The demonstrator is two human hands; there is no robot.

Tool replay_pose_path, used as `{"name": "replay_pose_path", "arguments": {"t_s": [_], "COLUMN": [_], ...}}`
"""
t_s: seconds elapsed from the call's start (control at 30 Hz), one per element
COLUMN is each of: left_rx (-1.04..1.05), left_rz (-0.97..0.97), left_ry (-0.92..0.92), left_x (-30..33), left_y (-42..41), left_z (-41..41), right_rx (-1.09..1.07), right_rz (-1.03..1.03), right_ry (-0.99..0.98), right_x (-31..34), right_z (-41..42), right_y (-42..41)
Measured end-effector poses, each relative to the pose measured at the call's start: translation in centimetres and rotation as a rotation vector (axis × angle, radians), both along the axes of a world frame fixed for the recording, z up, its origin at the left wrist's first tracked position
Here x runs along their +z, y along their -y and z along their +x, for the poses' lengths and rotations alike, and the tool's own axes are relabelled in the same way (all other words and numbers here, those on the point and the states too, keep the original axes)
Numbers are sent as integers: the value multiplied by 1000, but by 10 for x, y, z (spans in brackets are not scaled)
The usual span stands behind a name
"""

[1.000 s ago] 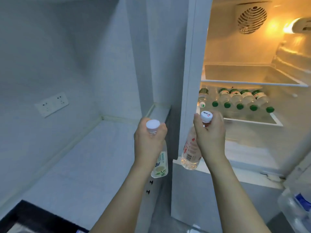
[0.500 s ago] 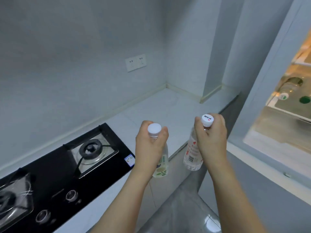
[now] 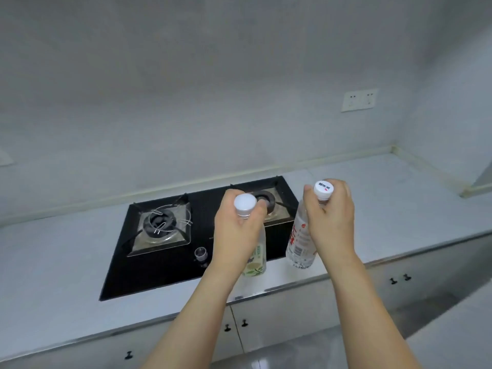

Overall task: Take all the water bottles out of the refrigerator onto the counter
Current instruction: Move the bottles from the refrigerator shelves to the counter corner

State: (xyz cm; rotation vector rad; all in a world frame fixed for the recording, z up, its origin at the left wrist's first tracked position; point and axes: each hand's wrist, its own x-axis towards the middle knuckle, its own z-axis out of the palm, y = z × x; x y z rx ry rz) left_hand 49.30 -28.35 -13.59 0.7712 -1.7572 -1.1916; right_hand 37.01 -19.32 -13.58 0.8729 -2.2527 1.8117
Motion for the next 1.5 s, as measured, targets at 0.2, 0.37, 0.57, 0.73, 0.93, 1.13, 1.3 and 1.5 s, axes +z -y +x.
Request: {"name": "replay_pose_path", "arguments": {"t_s": [0.2,0.37,0.57,0.73,0.93,1.13,1.3,1.5], "left_rx": [164,284,424,525,636,711,806,848], "left_rz": [8,24,34,71,114,114,90,110], "left_ry": [3,-51,-40,-42,-61,19,165,144], "left_x": [3,-1,-11,-17,-28,-36,-45,-50], "left_y": [56,94,128,152,189,245,316,385], "left_z": [121,227,341,410,458,489,505,524], "right_rx": [154,282,434,536,683,779,854,945], "right_rz": [23,56,64,64,111,99,91,81], "right_ry": [-14,3,44,31,-6,42,78,46], "right_x": [3,2,-3,-10,-20,-26,-24,-29], "right_z": [101,195,302,362,412,445,459,473], "right_y": [74,128,186,226,282,354,422,502]}}
